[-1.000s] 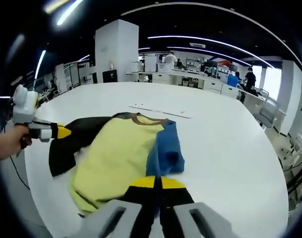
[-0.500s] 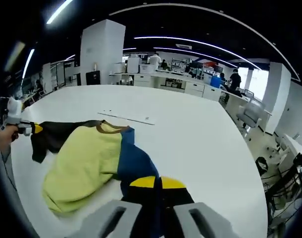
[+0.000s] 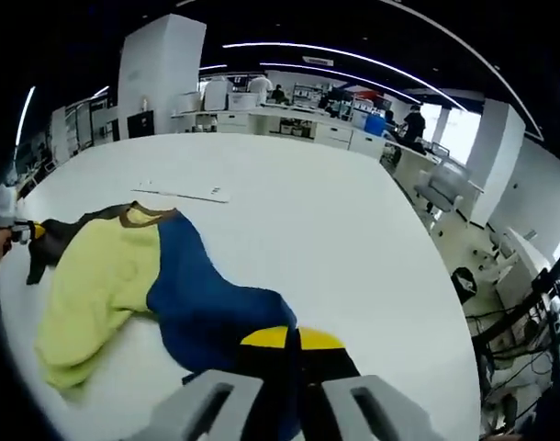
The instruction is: Fold the garment on the visible template until the final outline fits inside the template.
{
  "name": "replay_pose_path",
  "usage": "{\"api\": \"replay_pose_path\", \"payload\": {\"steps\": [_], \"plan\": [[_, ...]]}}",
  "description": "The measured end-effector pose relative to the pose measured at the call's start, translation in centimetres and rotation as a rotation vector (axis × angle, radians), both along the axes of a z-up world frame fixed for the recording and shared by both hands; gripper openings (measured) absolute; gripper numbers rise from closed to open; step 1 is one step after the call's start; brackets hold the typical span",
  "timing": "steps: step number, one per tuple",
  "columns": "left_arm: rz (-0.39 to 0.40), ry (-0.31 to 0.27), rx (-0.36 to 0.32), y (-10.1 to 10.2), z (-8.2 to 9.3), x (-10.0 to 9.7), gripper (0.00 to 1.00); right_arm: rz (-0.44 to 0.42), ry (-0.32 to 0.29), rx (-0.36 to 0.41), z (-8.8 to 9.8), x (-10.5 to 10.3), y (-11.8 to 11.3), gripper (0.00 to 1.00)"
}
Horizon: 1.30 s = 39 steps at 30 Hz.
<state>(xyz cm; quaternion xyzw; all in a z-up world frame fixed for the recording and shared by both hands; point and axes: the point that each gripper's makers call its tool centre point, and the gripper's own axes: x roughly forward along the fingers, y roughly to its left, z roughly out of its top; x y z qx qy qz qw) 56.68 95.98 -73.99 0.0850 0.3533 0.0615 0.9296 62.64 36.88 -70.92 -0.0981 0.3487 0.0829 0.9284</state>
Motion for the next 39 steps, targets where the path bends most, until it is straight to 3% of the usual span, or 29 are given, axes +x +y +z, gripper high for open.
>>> {"api": "replay_pose_path", "payload": {"steps": [3,7,10,20,25,29,32,34,36,37,39], "plan": [[0.012,0.015,0.001,0.7,-0.7,0.3,0.0,-0.036,0.027,0.011,-1.3,0.4,-1.1,0.0],[-0.01,0.055,0.054,1.6,-1.5,0.8,0.0,-0.061,0.069,0.014,-2.7,0.7,-2.1,0.0],[-0.013,0.058,0.042,2.1,-1.9,1.5,0.0,-0.07,0.09,0.025,-3.5,1.2,-2.2,0.0],[0.042,0.078,0.015,4.2,-2.6,1.7,0.0,-0.059,0.112,-0.017,-4.4,2.5,-3.1,0.0],[0.021,0.086,0.038,3.7,-2.4,1.5,0.0,-0.057,0.128,-0.025,-4.8,2.7,-3.4,0.0],[0.039,0.08,0.016,3.5,-2.3,1.2,0.0,-0.078,0.126,-0.002,-4.9,2.7,-3.5,0.0],[0.057,0.078,0.021,3.6,-1.9,0.6,0.1,-0.089,0.112,0.028,-4.7,2.9,-3.3,0.01],[0.064,0.059,0.013,3.5,-1.3,0.2,0.19,-0.09,0.1,0.033,-4.2,2.9,-3.3,0.14],[0.029,-0.014,-0.042,2.5,-0.4,0.6,0.25,-0.087,0.07,0.049,-3.4,3.0,-2.9,0.29],[0.017,-0.013,-0.043,2.3,-0.2,0.2,0.29,-0.077,0.064,0.055,-3.1,3.0,-2.6,0.36],[-0.002,-0.029,-0.042,1.9,0.3,-0.1,0.35,-0.051,0.044,0.068,-2.2,2.8,-1.8,0.42]]}}
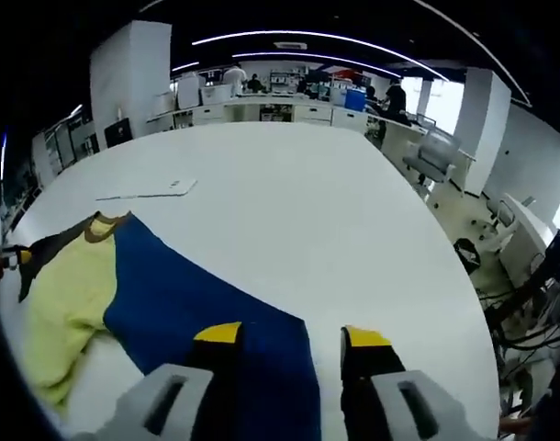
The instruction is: Fold the garment on the visible template until the final outline fits inside the template.
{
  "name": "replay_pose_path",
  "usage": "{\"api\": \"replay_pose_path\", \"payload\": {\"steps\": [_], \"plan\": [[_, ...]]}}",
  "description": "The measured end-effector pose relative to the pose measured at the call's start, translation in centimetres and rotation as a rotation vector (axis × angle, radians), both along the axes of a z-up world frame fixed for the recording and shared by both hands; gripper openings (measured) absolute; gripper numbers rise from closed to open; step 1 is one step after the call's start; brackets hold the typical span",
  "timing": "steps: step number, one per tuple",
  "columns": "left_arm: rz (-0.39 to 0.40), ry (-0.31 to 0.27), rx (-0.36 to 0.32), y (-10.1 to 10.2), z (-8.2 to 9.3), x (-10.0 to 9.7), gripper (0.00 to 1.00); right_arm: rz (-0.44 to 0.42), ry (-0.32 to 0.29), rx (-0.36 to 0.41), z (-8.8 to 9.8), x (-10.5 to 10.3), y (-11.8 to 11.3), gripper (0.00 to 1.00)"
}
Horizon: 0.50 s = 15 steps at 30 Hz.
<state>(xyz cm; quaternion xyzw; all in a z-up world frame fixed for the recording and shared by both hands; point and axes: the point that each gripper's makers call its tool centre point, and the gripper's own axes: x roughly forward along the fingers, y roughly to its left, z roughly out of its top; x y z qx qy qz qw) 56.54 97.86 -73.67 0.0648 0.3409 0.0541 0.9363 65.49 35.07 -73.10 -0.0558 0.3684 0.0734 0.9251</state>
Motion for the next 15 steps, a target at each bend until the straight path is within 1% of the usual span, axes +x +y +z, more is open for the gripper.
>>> {"api": "replay_pose_path", "payload": {"steps": [2,3,4,5,8,9,10,11,13,15], "plan": [[-0.024,-0.032,-0.026,-0.8,0.6,-0.3,0.45,0.04,-0.017,0.021,0.9,-0.3,1.1,0.47],[-0.03,-0.038,-0.041,-1.1,0.8,-0.5,0.49,0.073,-0.018,0.065,1.3,-0.7,2.3,0.49],[-0.036,-0.04,-0.056,-1.5,1.0,-0.9,0.54,0.087,-0.02,0.107,1.6,-0.9,3.2,0.53],[-0.044,-0.041,-0.058,-1.7,1.1,-1.1,0.57,0.106,-0.027,0.153,2.1,-1.2,4.2,0.57],[-0.084,-0.082,-0.085,-2.9,2.1,-1.9,0.68,0.166,-0.009,0.231,2.9,-2.4,6.5,0.66],[-0.089,-0.092,-0.091,-3.1,2.4,-2.1,0.72,0.183,-0.008,0.243,3.1,-2.7,7.1,0.68],[-0.099,-0.105,-0.099,-3.5,2.7,-2.2,0.77,0.224,-0.008,0.255,3.5,-3.3,8.1,0.71],[-0.107,-0.113,-0.107,-3.9,3.1,-2.6,0.8,0.23,-0.004,0.264,3.7,-3.7,8.6,0.73],[-0.119,-0.123,-0.114,-4.4,3.6,-3.3,0.86,0.299,-0.002,0.282,4.2,-4.7,10.3,0.77],[-0.13,-0.137,-0.102,-4.8,4.2,-3.9,0.89,0.361,0.001,0.3,4.7,-5.8,11.9,0.8]]}}
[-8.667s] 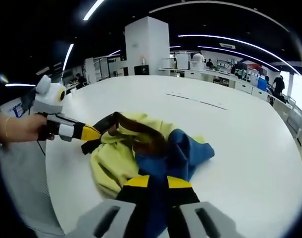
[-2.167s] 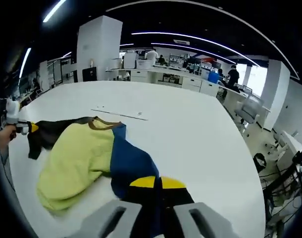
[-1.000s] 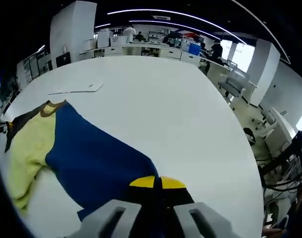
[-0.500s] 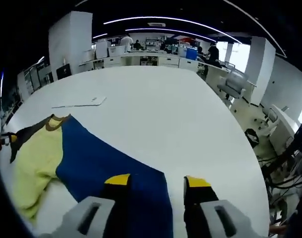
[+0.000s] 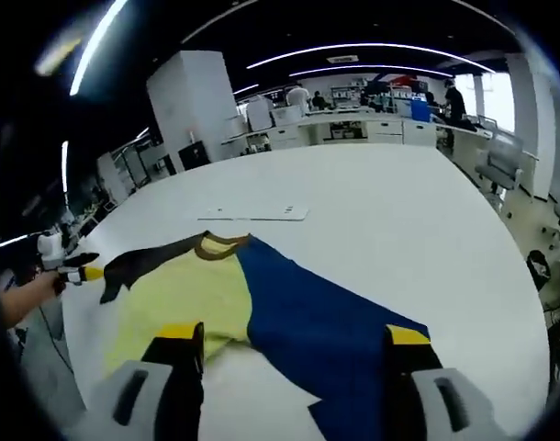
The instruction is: Fold the garment on the visible template until the final outline fits inside the template.
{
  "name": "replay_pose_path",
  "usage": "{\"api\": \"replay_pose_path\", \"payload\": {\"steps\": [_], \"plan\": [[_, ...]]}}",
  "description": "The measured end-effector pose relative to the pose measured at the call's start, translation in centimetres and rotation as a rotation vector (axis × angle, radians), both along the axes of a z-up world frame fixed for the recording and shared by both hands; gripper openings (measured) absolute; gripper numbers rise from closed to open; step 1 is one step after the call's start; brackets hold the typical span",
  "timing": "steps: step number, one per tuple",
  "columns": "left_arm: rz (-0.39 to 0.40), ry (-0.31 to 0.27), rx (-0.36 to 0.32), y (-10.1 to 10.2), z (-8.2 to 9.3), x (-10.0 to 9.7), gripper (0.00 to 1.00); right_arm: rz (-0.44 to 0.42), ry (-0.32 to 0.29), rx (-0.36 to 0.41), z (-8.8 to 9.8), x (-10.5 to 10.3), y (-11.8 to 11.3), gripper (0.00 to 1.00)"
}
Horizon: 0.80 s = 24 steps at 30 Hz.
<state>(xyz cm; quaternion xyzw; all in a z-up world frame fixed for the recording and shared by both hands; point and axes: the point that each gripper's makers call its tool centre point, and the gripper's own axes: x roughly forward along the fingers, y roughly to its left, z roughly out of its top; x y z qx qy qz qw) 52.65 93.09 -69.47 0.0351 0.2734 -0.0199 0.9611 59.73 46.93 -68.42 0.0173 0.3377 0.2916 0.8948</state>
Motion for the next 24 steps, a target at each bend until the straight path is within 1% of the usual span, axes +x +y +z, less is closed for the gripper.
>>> {"api": "replay_pose_path", "payload": {"steps": [1,4,5,6,7,8,10,11,12,14,15,20,23,24], "plan": [[-0.002,-0.006,0.0,-0.1,0.2,-0.2,0.9,0.014,0.002,0.006,0.1,-0.3,0.3,0.81],[-0.01,-0.021,-0.025,-0.8,0.9,-1.1,0.95,0.104,0.006,0.04,0.8,-2.3,3.0,0.83],[-0.013,-0.028,-0.032,-1.0,1.1,-1.4,0.97,0.127,0.001,0.041,0.9,-2.7,3.6,0.84],[-0.022,-0.039,-0.037,-1.4,1.4,-1.7,0.99,0.171,-0.003,0.043,1.1,-3.5,4.6,0.85],[-0.028,-0.041,-0.037,-1.6,1.6,-1.9,0.99,0.191,-0.007,0.047,1.2,-3.9,5.2,0.85],[-0.036,-0.038,-0.039,-1.9,1.7,-2.3,0.99,0.233,-0.007,0.052,1.4,-4.7,6.2,0.86],[-0.042,-0.028,-0.062,-2.5,1.8,-2.9,0.99,0.268,-0.012,0.059,1.4,-5.4,7.3,0.87],[-0.053,-0.03,-0.074,-3.1,2.0,-3.3,0.99,0.315,-0.009,0.058,1.3,-6.1,8.1,0.87],[-0.063,-0.031,-0.077,-3.4,2.2,-3.5,0.99,0.323,-0.001,0.052,1.1,-6.5,8.4,0.87],[-0.076,-0.035,-0.081,-4.3,2.6,-4.2,0.99,0.402,-0.004,0.033,0.8,-7.8,9.7,0.87],[-0.089,-0.042,-0.083,-4.7,2.9,-4.5,0.99,0.427,-0.011,0.024,0.6,-7.9,10.0,0.87],[-0.139,-0.044,-0.072,-6.1,3.6,-5.9,0.99,0.617,-0.046,-0.035,0.0,-11.0,12.7,0.87],[-0.166,-0.046,-0.075,-7.1,4.1,-6.8,0.99,0.665,-0.042,-0.041,-0.6,-12.3,13.9,0.87],[-0.171,-0.049,-0.076,-7.3,4.3,-7.0,0.99,0.682,-0.03,-0.037,-0.8,-12.8,14.3,0.87]]}}
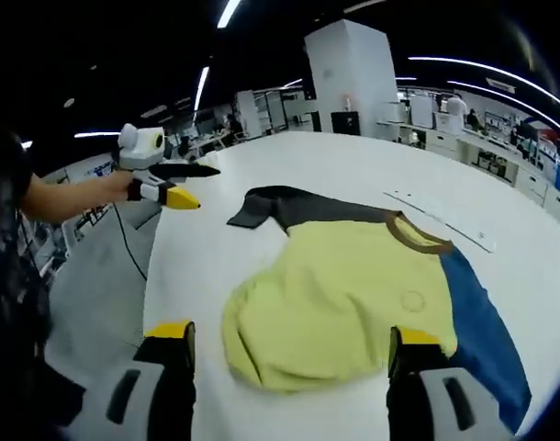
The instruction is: Fold the garment on the visible template until the final outline fits inside the template.
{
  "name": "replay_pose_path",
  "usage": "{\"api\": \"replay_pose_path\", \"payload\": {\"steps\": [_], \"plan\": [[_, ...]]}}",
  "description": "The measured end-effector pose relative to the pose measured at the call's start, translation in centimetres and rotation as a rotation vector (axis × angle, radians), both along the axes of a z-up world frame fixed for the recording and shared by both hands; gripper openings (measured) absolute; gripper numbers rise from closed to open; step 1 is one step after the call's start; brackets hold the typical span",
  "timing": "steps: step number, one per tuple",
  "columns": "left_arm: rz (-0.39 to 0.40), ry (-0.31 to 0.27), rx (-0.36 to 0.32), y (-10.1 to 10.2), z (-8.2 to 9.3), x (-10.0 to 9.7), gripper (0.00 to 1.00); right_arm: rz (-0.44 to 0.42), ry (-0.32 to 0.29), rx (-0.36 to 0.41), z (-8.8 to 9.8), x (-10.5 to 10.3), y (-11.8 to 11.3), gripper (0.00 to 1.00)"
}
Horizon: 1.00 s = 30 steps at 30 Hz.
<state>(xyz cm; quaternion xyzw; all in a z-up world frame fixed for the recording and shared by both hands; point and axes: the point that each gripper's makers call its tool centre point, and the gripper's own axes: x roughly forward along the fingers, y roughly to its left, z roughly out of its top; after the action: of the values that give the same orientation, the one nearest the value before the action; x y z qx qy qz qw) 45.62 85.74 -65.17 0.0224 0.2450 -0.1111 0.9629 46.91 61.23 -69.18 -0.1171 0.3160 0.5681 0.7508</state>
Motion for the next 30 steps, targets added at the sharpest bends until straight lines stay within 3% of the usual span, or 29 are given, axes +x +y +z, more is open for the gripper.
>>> {"api": "replay_pose_path", "payload": {"steps": [8,11,13,15,20,22,25,30], "plan": [[-0.029,0.002,-0.017,-1.5,0.4,-2.1,0.99,0.073,0.018,0.004,-1.1,-2.6,2.3,0.79],[-0.031,0.02,-0.035,-2.2,0.1,-2.9,0.99,0.146,-0.018,-0.027,-2.1,-3.9,3.0,0.68],[-0.038,0.037,-0.044,-2.8,-0.1,-3.5,0.99,0.142,-0.05,-0.03,-2.7,-4.0,3.4,0.56],[-0.047,0.023,-0.023,-3.4,-0.1,-4.0,0.98,0.155,-0.045,-0.035,-3.3,-4.5,3.9,0.51],[-0.086,0.033,0.054,-4.3,-0.3,-5.2,0.97,0.174,-0.091,-0.099,-4.9,-4.9,4.1,0.4],[-0.089,0.03,0.056,-4.5,-0.1,-5.4,0.97,0.171,-0.1,-0.112,-5.3,-4.9,4.1,0.36],[-0.083,0.025,0.047,-4.5,0.1,-5.9,0.97,0.191,-0.166,-0.153,-6.0,-4.3,4.0,0.29],[-0.08,0.033,0.055,-4.3,-0.1,-6.8,0.97,0.2,-0.18,-0.196,-7.3,-3.9,4.0,0.21]]}}
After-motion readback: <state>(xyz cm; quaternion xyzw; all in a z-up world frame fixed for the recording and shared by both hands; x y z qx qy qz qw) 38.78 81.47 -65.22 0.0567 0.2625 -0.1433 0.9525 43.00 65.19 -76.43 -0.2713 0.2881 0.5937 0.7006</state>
